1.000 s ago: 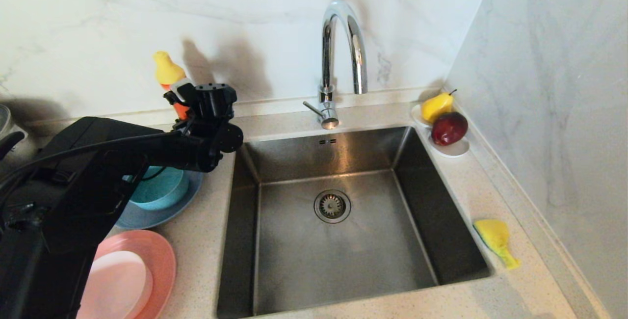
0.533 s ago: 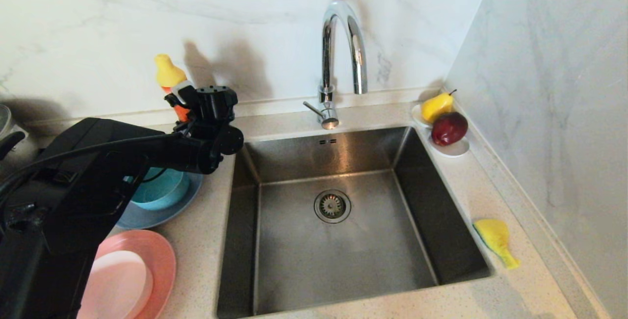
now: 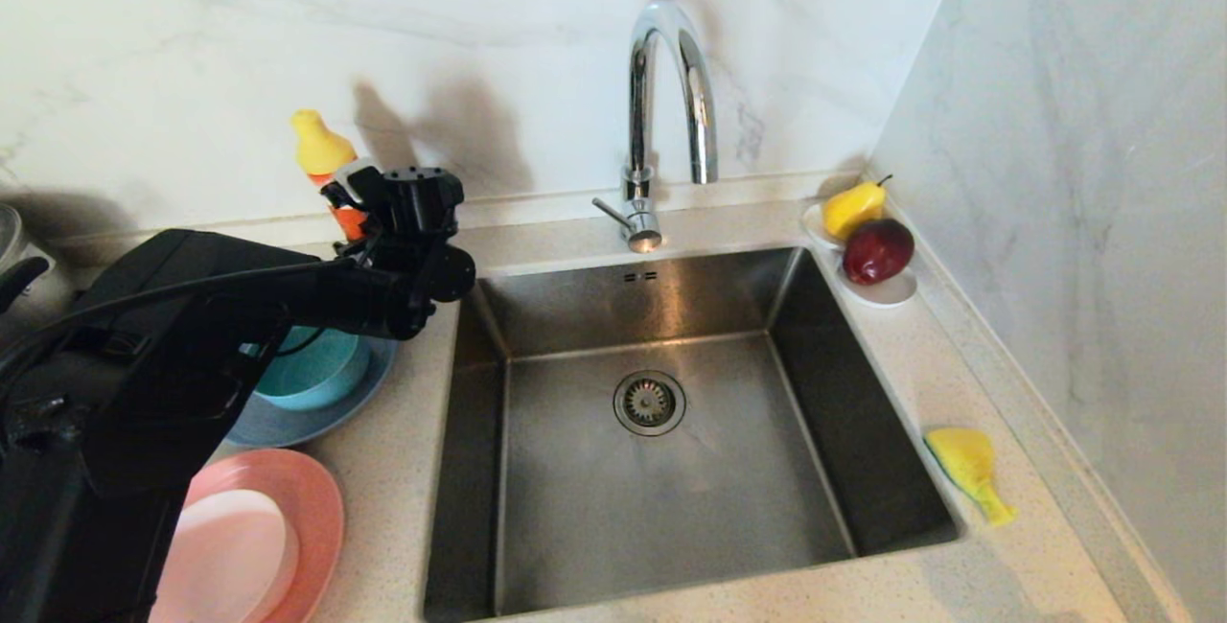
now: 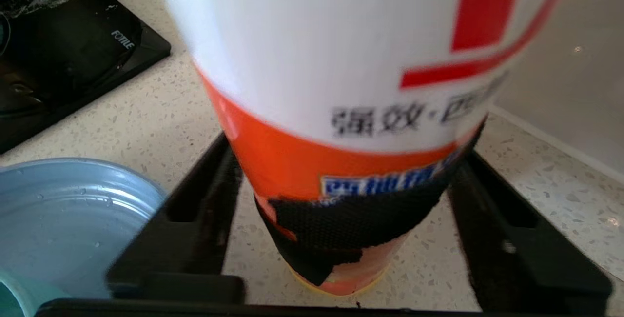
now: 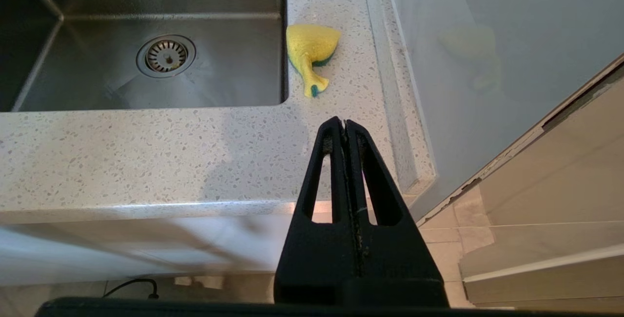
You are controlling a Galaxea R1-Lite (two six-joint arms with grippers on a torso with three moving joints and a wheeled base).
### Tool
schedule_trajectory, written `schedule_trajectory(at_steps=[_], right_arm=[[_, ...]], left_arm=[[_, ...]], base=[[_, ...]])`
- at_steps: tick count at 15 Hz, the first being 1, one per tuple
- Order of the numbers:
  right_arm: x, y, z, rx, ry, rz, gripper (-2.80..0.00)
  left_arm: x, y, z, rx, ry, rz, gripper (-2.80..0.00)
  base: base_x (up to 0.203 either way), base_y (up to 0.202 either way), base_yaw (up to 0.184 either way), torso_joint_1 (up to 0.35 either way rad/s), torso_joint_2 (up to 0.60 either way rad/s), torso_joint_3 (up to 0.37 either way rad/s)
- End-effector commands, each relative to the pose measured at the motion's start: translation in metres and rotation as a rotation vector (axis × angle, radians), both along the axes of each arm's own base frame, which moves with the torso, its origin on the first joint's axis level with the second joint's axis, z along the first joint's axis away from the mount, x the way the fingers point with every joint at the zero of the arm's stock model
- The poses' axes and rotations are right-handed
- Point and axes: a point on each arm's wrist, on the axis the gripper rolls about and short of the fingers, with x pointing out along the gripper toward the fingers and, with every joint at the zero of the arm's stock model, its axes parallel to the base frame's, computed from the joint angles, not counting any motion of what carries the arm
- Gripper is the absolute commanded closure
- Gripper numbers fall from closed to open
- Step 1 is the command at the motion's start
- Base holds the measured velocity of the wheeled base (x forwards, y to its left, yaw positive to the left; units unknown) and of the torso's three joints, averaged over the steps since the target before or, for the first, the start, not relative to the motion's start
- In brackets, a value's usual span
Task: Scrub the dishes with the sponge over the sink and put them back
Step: Place the dish soap on the table, then turn on the faucet
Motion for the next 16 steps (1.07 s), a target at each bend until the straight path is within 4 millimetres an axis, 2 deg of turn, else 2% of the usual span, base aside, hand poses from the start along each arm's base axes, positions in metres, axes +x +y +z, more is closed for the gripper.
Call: schedule_trajectory(at_steps=[1,3,6,9,11,13,16], right_arm=[[0.000,0.000,0.000,0.000,-0.001,0.001,0.00],[0.000,0.000,0.000,0.000,-0.001,0.001,0.00],[0.000,0.000,0.000,0.000,-0.001,0.001,0.00],[0.000,0.000,0.000,0.000,-0.001,0.001,0.00],[0.000,0.000,0.000,0.000,-0.001,0.001,0.00],[0.000,0.000,0.000,0.000,-0.001,0.001,0.00],[0.000,0.000,0.000,0.000,-0.001,0.001,0.00]], left_arm=[[-0.004,0.001,0.011,-0.005,-0.024,0.007,-2.80],[-0.010,0.002,0.024,-0.009,-0.042,0.006,-2.80],[-0.042,0.009,0.073,-0.020,-0.108,0.002,-2.80],[-0.073,0.016,0.114,-0.023,-0.151,-0.003,-2.80],[-0.099,0.021,0.144,-0.027,-0.176,-0.013,-2.80],[-0.134,0.028,0.179,-0.032,-0.212,-0.039,-2.80],[-0.184,0.039,0.203,-0.016,-0.154,-0.101,-2.80]], base=[[0.000,0.000,0.000,0.000,0.00,0.000],[0.000,0.000,0.000,0.000,0.00,0.000],[0.000,0.000,0.000,0.000,0.00,0.000],[0.000,0.000,0.000,0.000,0.00,0.000],[0.000,0.000,0.000,0.000,0.00,0.000],[0.000,0.000,0.000,0.000,0.00,0.000],[0.000,0.000,0.000,0.000,0.00,0.000]])
